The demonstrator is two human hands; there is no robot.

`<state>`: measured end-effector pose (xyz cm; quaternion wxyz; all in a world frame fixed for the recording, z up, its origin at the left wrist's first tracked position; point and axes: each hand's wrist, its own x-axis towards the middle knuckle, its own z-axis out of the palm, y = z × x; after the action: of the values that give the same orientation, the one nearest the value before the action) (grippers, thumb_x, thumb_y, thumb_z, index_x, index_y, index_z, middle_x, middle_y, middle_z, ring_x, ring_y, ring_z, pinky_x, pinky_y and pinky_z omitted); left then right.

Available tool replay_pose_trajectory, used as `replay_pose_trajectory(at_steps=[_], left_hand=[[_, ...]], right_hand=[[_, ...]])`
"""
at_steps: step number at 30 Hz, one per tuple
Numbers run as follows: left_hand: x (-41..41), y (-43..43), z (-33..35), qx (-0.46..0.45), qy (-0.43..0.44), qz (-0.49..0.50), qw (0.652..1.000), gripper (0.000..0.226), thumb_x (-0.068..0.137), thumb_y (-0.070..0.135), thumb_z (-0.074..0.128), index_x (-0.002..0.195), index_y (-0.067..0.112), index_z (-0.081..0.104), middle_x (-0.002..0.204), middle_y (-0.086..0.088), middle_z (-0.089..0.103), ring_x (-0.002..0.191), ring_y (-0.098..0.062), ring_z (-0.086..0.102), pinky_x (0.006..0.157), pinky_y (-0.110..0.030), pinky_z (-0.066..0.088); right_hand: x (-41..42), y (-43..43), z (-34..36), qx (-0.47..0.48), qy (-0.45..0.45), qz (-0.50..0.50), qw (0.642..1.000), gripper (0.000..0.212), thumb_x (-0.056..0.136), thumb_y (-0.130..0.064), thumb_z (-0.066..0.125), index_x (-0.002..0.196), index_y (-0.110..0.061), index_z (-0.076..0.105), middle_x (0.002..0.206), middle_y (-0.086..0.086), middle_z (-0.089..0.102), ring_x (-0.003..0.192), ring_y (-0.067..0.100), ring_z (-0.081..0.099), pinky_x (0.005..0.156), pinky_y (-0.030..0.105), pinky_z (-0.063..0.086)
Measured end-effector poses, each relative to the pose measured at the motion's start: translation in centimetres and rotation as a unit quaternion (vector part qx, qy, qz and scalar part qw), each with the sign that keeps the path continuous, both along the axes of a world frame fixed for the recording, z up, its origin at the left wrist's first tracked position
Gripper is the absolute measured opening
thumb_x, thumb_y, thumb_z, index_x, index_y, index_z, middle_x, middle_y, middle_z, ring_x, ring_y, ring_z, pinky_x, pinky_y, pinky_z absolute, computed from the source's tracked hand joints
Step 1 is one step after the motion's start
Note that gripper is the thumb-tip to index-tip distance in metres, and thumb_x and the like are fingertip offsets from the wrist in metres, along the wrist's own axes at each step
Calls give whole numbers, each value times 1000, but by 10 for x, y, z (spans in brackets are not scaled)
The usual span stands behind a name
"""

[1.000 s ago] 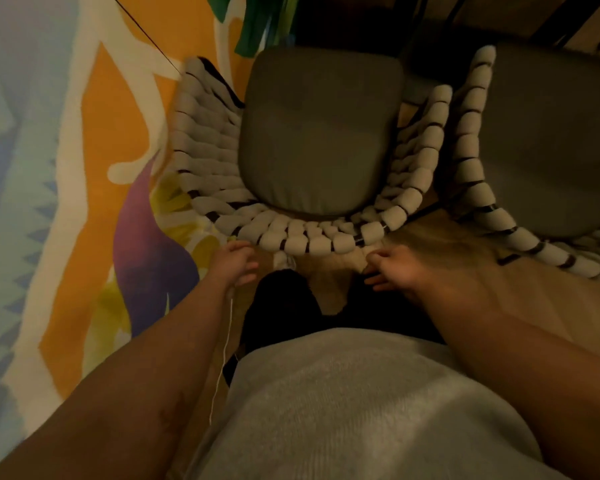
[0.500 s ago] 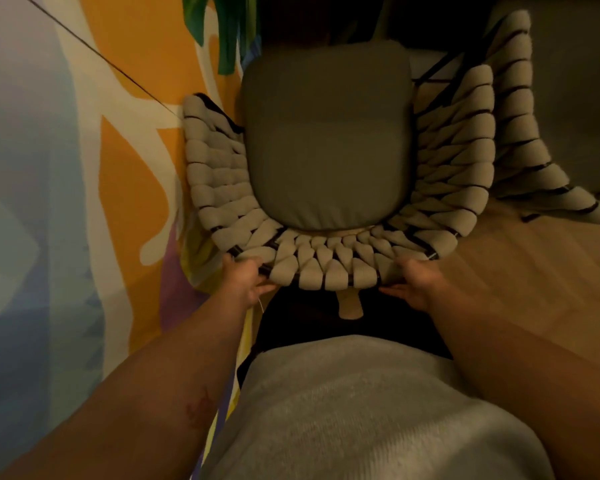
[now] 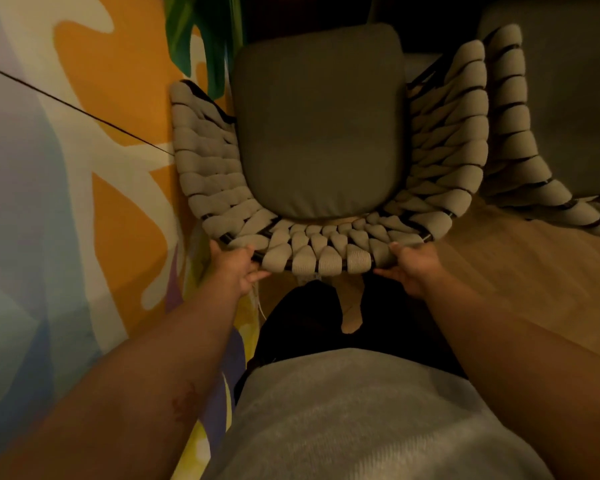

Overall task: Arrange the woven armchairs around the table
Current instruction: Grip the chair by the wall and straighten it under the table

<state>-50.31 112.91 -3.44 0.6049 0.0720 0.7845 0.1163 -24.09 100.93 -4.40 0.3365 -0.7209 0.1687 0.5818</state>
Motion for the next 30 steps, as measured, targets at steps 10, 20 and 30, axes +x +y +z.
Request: replay_pose_trajectory(at_steps=[10, 20, 30], left_hand=[[5, 51, -1, -7, 10, -22, 1000, 88, 101, -11, 41, 159, 37, -5, 155, -22, 40, 123, -43, 60, 93, -66, 51], [-1, 47, -4, 23, -9, -32, 999, 98, 96, -3, 61, 159, 40, 0, 157, -18, 38, 121, -43, 61, 88, -65, 55], [-14, 38, -7, 41, 2, -32, 999, 90, 98, -5, 57, 158, 42, 7, 155, -16, 43, 85, -29, 68, 58, -50, 62]], right_hand=[[6, 39, -9, -28, 5, -20, 999, 50, 101, -7, 55, 146, -16, 36, 149, 13, 44, 121, 38, 59, 59, 48, 63], [18, 43, -1, -5, 21, -41, 999, 34, 103, -32, 53, 134, -18, 48, 119, 7, 59, 106, 36, 64, 84, 60, 58], [7, 21, -8, 2, 23, -74, 997, 36, 102, -22, 56, 137, -19, 50, 120, 13, 62, 98, 41, 67, 71, 61, 60]])
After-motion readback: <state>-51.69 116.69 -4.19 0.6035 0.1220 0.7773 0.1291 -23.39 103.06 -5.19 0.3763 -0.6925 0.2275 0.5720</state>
